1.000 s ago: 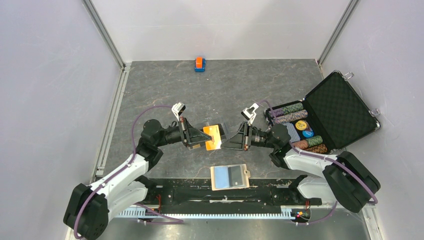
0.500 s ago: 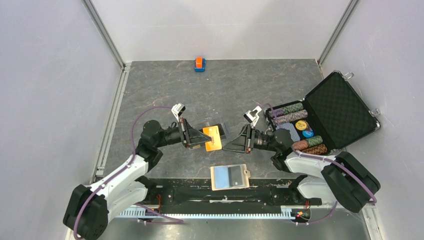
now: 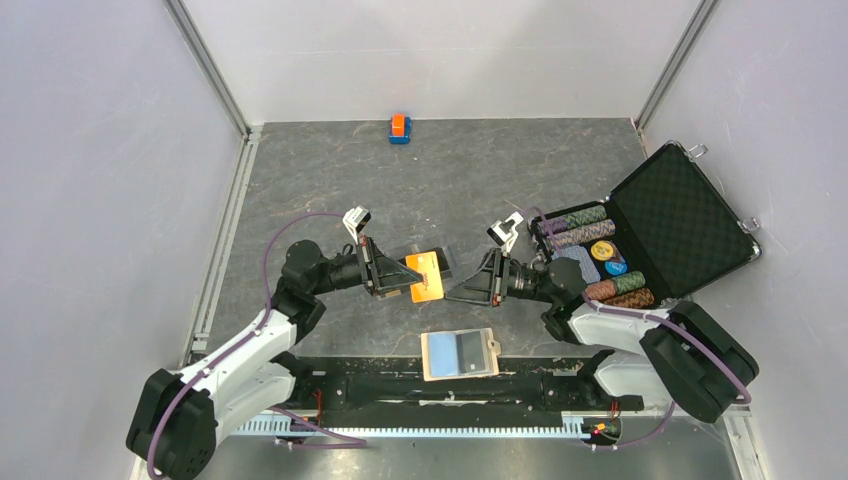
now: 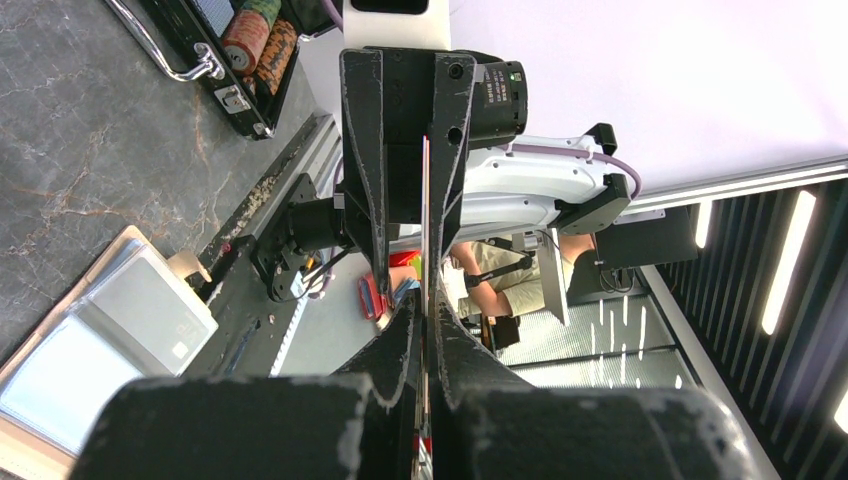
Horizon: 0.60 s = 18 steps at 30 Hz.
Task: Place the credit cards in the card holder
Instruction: Place the credit card in the storage box.
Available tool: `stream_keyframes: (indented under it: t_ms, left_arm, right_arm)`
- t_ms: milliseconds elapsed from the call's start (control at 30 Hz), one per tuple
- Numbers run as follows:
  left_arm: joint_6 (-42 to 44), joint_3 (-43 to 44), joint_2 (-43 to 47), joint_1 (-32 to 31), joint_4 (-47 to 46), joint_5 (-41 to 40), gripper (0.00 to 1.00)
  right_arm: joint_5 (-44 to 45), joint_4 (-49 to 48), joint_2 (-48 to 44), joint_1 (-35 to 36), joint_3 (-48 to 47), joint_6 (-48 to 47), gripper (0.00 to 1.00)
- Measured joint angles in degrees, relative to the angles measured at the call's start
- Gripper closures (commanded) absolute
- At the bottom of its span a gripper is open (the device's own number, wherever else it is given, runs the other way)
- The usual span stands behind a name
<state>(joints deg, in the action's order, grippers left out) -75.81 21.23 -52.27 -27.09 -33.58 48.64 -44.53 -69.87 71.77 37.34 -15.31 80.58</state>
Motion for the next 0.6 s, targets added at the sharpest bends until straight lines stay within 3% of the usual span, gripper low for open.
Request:
stream_keyframes:
  t_ms: [600]
  left_arm:
    - [0.0, -0.2, 1.5, 0.0, 0.7, 1.0, 0.98]
  right_arm:
    - [0.0, -4.0, 3.3, 0.4, -0.1, 2.4, 0.74]
